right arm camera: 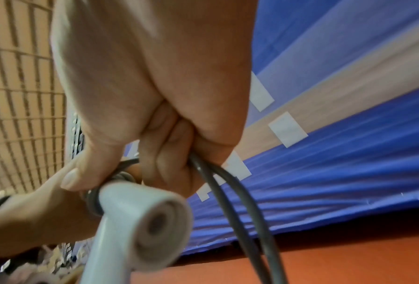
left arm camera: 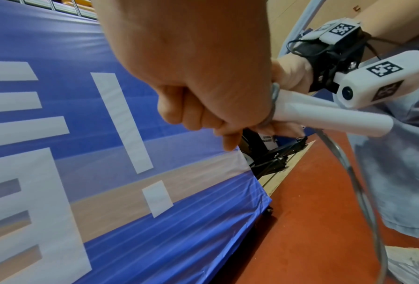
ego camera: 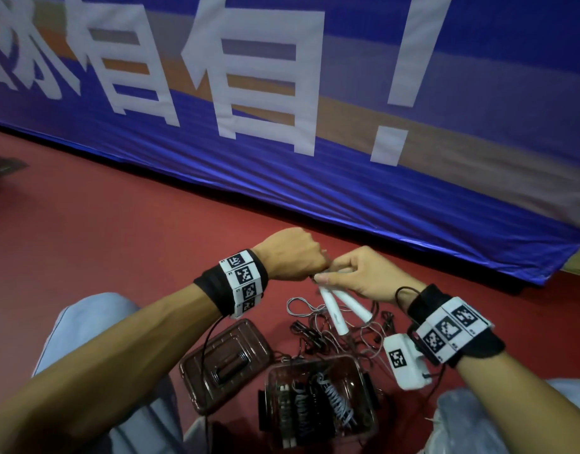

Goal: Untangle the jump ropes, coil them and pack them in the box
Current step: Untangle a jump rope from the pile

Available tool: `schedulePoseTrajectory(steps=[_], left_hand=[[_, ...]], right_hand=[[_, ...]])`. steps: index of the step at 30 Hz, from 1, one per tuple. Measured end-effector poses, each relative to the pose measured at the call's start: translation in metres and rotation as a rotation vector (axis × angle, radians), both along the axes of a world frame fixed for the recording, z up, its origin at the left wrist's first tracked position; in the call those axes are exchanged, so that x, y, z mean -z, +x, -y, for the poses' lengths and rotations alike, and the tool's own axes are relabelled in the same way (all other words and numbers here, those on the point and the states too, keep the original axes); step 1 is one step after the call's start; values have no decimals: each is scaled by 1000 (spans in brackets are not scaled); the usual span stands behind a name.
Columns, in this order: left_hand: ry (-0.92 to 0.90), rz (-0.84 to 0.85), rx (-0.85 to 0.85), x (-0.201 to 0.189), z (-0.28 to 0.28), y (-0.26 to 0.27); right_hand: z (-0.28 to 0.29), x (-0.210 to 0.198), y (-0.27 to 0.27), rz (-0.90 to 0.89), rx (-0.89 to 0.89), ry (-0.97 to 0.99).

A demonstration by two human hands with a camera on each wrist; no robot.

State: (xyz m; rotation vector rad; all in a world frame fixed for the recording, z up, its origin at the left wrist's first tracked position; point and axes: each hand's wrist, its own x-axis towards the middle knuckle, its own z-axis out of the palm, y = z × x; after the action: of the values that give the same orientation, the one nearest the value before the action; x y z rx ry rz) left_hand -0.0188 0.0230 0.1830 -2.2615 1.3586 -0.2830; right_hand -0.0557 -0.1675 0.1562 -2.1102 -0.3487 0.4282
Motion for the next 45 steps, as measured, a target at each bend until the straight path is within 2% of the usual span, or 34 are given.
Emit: schedulePoseTrajectory(steps=[4, 6, 10, 13, 16, 18, 21, 23, 25, 29, 32, 35, 42, 45], left_hand=[[-266, 103, 190, -4, -8, 6], [-428, 136, 252, -5, -11, 8], [-640, 158, 288, -3, -13, 8], [-771, 99, 314, -2, -11, 5], [-908, -53, 223, 4, -8, 4], [-980, -173, 126, 5, -7, 1], [-1087, -293, -10, 4, -5, 0], [-1173, -362, -85, 5, -2, -1], [-1252, -455, -180, 5, 3, -2], [-1284, -593, -460, 6, 14, -2], [-1158, -609, -589, 8, 17, -1], [-1068, -643, -696, 11, 17, 1], [-845, -567, -847, 21, 15, 4], [-752, -513, -849, 23, 15, 1]], right_hand=[[-1, -8, -3, -213, -52, 239], [-5, -12, -5, -257, -79, 318], [-4, -21, -6, -320, -133, 445], [-4, -26, -9, -348, -151, 512], [-4, -20, -9, -403, -138, 609], [-5, -15, -10, -475, -68, 703], [-9, -8, -14, -539, -29, 910], [-12, -7, -15, -517, -107, 1016], [-19, -9, -15, -473, -70, 1045], [-29, -13, -10, -341, 173, 948], [-32, -12, -8, -305, 291, 838], [-34, -9, -8, -232, 366, 634], [-37, 4, -17, 47, 262, 27], [-34, 3, -19, 174, 227, -71]])
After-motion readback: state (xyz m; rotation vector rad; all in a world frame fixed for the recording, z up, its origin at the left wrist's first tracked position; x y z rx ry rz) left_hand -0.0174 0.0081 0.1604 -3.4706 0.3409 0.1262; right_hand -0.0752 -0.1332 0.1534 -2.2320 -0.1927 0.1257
